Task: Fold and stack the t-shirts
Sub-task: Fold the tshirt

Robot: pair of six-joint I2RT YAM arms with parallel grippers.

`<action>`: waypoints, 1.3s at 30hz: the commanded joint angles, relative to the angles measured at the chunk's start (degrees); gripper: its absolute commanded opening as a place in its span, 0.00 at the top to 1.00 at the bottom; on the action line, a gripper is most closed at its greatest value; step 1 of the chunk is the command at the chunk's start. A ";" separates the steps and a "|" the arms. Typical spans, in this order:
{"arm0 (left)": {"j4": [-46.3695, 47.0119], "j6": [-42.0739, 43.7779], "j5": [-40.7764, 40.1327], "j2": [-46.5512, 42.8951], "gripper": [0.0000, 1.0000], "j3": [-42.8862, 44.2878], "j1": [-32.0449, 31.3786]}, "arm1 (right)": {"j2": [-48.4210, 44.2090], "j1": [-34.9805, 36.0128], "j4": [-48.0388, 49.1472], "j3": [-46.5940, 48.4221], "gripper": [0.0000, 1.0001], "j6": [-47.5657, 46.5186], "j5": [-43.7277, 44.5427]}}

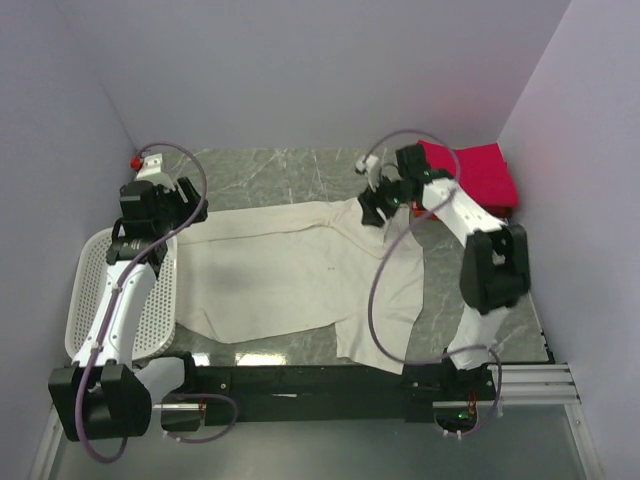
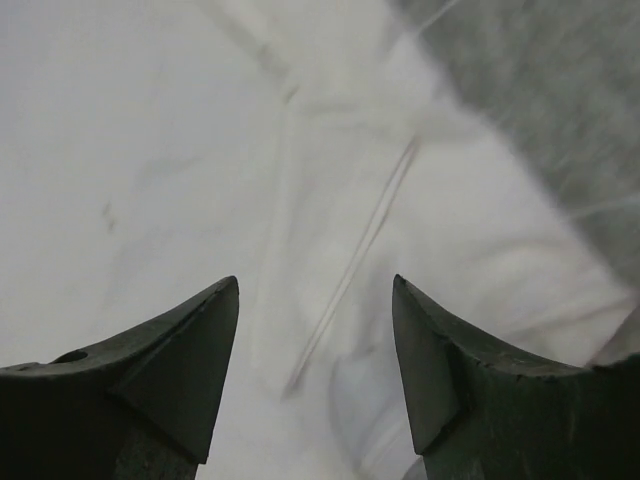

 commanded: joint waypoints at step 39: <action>-0.76 4.01 -2.40 -7.28 0.29 -4.50 -2.25 | 39.59 4.70 -20.23 47.86 0.78 11.84 4.02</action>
